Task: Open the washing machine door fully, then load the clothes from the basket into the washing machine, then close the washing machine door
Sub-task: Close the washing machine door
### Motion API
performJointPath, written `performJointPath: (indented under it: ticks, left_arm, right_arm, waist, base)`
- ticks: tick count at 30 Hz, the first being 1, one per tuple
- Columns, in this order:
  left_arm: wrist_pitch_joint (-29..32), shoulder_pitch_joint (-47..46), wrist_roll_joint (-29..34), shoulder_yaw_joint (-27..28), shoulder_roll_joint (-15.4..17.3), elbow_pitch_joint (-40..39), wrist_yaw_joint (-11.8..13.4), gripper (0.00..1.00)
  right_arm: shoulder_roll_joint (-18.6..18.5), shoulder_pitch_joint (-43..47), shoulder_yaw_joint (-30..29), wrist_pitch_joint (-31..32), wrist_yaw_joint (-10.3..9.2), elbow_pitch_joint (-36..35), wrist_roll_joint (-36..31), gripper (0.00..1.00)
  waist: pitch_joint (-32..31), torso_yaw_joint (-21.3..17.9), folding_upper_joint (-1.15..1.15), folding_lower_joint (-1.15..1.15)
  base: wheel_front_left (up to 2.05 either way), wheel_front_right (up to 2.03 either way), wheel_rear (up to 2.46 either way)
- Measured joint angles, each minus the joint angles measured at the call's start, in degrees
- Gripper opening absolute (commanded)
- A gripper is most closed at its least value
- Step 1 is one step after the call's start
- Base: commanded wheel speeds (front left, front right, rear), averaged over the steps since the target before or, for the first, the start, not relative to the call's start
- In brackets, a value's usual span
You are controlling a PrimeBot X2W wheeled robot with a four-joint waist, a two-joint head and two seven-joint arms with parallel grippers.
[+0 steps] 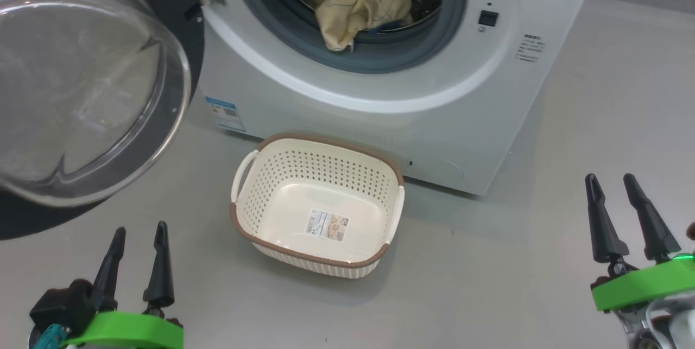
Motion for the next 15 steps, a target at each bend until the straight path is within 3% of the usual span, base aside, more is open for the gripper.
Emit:
performJointPath:
  ticks: [15]
  left_arm:
    - [0.00,2.43,-0.60,1.85,-1.19,-0.01,0.00,1.00]
  right_arm:
    - [-0.64,-0.02,3.74,0.00,0.01,0.03,0.01,1.00]
  waist:
    - [-1.41,11.27,0.00,0.00]
  base:
    - [0.00,0.00,0.00]
